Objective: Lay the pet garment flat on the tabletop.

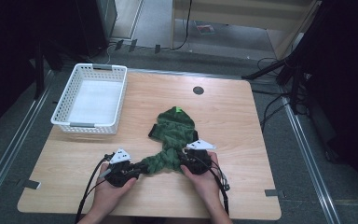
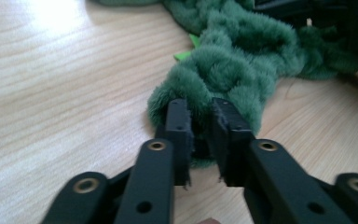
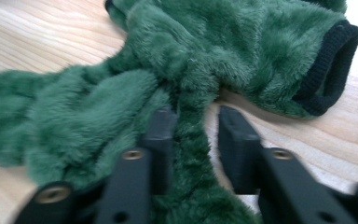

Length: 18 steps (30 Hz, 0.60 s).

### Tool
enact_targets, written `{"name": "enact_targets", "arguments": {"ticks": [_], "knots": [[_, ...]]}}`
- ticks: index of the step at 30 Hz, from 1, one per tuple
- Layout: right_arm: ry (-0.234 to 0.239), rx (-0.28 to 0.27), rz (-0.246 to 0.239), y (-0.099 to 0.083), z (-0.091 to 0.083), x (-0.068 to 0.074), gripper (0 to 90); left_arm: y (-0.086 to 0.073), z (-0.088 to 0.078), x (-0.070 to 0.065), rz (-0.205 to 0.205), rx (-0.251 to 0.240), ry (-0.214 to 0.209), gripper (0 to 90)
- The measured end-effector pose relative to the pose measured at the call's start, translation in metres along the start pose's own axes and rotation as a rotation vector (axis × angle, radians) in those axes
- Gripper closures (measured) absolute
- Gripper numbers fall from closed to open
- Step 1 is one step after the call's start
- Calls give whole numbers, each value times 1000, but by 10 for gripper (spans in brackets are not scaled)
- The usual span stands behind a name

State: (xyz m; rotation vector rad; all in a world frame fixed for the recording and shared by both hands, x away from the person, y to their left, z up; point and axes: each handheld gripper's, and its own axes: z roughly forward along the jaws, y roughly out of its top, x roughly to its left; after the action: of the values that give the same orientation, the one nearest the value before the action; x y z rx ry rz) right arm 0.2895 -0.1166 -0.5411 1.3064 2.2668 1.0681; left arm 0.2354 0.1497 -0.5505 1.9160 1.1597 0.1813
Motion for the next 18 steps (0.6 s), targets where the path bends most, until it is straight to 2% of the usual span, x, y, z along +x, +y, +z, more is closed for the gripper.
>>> {"name": "enact_targets", "arguments": {"ticks": [4,8,10,11,13,14,16,18], "knots": [[-69,9,-20,0,1,-5,790,-1,-1,3,-12,6,-12,841],[-65,14,-13,-2,-3,-14,745,-1,-1,3,-5,4,-26,833],[-43,10,0,-2,-6,-16,687,-1,-2,3,-2,-4,-53,771],[-12,-8,10,-1,-9,-18,664,-1,-3,4,-1,-15,-57,719],[4,-44,27,1,-18,-22,635,0,-7,5,3,-63,-85,580],[8,-54,37,2,-21,-23,632,1,-9,4,11,-89,-91,545],[9,-76,52,2,-30,-27,628,3,-12,4,14,-109,-84,516],[0,-92,55,-1,-38,-30,627,4,-11,4,4,-104,-77,512]]}}
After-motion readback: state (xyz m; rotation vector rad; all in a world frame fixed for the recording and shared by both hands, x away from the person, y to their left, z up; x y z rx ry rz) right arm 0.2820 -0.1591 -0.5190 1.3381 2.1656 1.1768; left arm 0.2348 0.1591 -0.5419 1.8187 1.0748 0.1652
